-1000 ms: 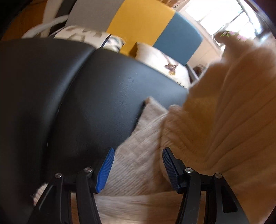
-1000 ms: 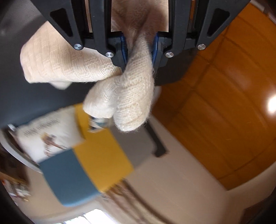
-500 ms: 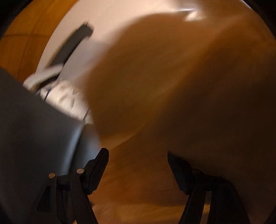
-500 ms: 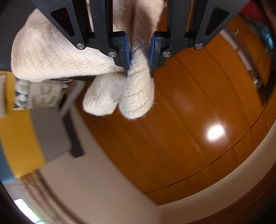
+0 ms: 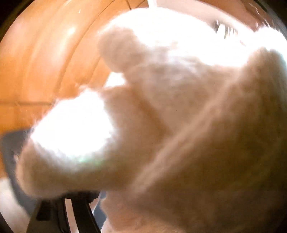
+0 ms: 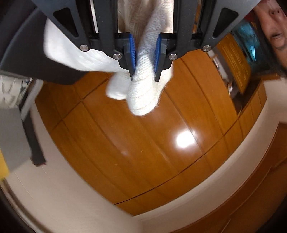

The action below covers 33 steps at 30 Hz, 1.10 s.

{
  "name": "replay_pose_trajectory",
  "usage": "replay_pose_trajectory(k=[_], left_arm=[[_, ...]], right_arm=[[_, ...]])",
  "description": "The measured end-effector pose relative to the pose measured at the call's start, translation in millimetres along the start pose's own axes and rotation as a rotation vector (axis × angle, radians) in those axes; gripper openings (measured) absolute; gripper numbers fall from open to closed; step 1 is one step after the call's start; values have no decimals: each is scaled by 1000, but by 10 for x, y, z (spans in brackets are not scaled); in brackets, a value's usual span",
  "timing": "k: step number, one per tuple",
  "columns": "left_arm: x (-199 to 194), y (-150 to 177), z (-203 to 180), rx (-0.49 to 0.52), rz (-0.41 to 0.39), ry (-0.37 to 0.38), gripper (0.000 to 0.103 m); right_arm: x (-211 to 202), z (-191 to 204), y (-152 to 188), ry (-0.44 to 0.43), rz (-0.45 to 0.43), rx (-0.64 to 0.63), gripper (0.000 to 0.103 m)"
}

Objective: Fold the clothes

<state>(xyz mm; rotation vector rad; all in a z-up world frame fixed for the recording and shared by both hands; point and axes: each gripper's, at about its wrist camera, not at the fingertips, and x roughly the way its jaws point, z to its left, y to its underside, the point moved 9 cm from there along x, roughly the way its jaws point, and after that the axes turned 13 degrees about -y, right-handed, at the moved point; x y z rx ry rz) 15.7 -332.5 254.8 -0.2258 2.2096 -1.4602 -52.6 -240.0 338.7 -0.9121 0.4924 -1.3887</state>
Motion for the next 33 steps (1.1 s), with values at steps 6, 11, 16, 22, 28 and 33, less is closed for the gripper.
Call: replay_pose_trajectory(k=[6,11,16,22,28,33], left_arm=[[851,1133,-554,254,217,-39,75],[1675,2716,-823,447,546,-62,70],[1890,3612,-813,486,691,-80,66],[1967,3547,-1001,576,666,-36,67],[2172,2897,-1083,538,629,4,68],[2138,2718,-586,666,543,-83,75]], right_arm=[[-1046,-1101,475,242,-142,231,17],[-2036,-2318,1292,499,-226,493,17],[-2862,-2908,1964,634,-309,642,17],[-3576,-2968,2080,988,-300,574,28],[-3879,-2406,1983,1270,-236,363,33],[-2983,-1994,2126,1100,41,137,33]])
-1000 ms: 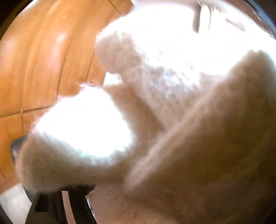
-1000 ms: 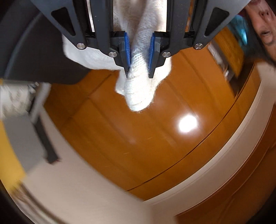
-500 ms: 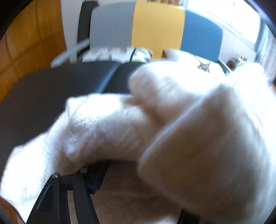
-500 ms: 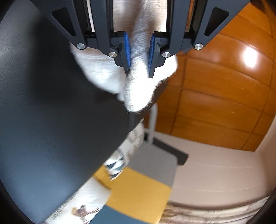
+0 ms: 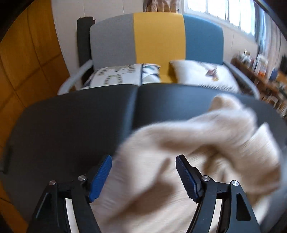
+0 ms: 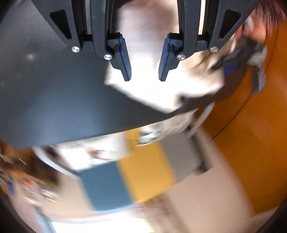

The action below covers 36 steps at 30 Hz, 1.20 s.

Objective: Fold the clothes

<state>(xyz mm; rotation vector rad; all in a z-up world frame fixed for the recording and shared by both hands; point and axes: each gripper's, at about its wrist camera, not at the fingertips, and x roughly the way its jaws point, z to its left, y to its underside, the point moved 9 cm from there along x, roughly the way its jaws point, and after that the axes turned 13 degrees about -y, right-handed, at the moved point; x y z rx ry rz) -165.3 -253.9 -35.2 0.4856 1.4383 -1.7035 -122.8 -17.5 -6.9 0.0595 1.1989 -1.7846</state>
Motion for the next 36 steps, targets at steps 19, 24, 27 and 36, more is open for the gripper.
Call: replay_pose_trajectory(k=[19,24,27,36], left_arm=[[462,470,292,23,46,-159,98],[429,676,386,-65,119,-130,102],[338,872,395,-146,178,-88,102],[-282,1094,87,-66,78,28,99]], right_arm=[[699,194,957,71,454,-279,30],[512,-364,780,266,478,-283,30],[465,-617,697,268,457,-253,30],[463,-478,555,288,353,-220,30]])
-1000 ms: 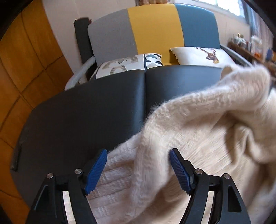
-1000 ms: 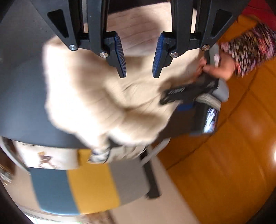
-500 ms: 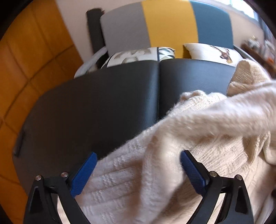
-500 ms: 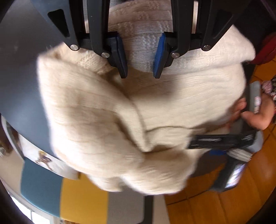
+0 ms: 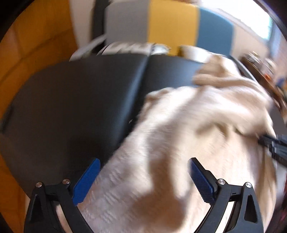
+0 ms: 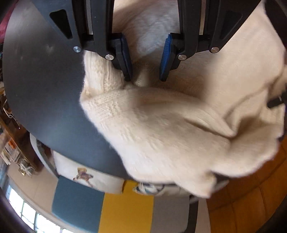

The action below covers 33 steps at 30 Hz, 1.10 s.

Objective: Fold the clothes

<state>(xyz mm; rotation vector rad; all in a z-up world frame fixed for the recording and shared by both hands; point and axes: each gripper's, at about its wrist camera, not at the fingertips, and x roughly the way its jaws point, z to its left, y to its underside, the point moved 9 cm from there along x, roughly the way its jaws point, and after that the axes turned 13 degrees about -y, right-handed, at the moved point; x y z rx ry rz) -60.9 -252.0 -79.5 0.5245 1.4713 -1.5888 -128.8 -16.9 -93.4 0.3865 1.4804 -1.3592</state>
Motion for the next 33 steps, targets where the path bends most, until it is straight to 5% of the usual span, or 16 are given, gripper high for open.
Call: replay_pose_trajectory(k=[4,7,18,20,23,26,33], left_arm=[[-423,-145,-167,169,-254,-116,99],[-491,-332,-255,248,-371,-225,99],[94,-641,-266,212,-225,-151,98],[176,-602,-297,212,-191,-119,75],[324,-569,-353,190,-97,-53,40],[339,-609,-331,106,-38,28,17],[76,-872,-235,68,-49,129,8]], right_arm=[[-190,413,-45,-107,-82,-36,32],[-123,642,-141,-298,-85,66,32],[556,848,-250,-487,10,369,32],[596,867,-273,-499,-13,394,30],[615,876,-291,-490,-19,401,11],[502,882,-310,-526,-52,423,7],[-112,770,-430,-688,-173,493,7]])
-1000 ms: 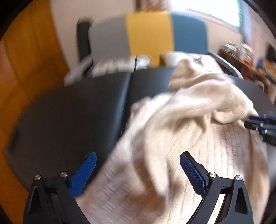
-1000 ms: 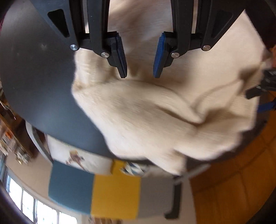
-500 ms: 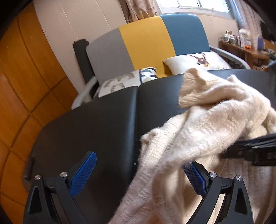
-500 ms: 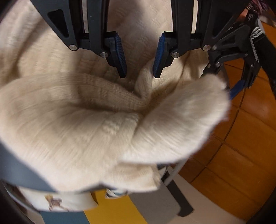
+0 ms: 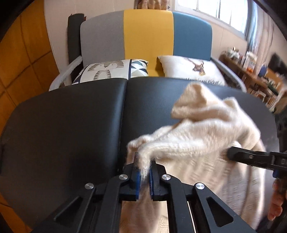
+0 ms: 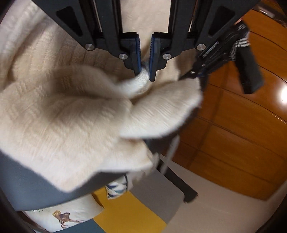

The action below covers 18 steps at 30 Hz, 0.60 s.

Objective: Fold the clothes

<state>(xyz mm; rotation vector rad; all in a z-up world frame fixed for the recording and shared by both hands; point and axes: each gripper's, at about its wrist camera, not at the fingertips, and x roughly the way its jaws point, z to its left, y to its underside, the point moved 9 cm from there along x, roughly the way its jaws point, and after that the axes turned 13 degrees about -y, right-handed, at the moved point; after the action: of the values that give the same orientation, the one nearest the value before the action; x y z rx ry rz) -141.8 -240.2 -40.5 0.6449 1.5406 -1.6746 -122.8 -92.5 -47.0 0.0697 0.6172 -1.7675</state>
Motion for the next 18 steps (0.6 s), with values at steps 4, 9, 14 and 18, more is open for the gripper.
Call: replay_pose_trajectory(k=[4,9,14,18], left_arm=[[-53,-205,191,-63,19,34,7],[-61,-329,325,-92,36,46,7],[49,-399,439,-79,55,34,7],[260,-359,561,-105,115,22,7]], right_arm=[[-440,179,-179,-60,-79,1,7],[-933,262,-532,-74,-183,-14,7],[-1494,-11,-914,-15,-272,-8,7],[-1820,-265,-1072,18,-328,43,7]])
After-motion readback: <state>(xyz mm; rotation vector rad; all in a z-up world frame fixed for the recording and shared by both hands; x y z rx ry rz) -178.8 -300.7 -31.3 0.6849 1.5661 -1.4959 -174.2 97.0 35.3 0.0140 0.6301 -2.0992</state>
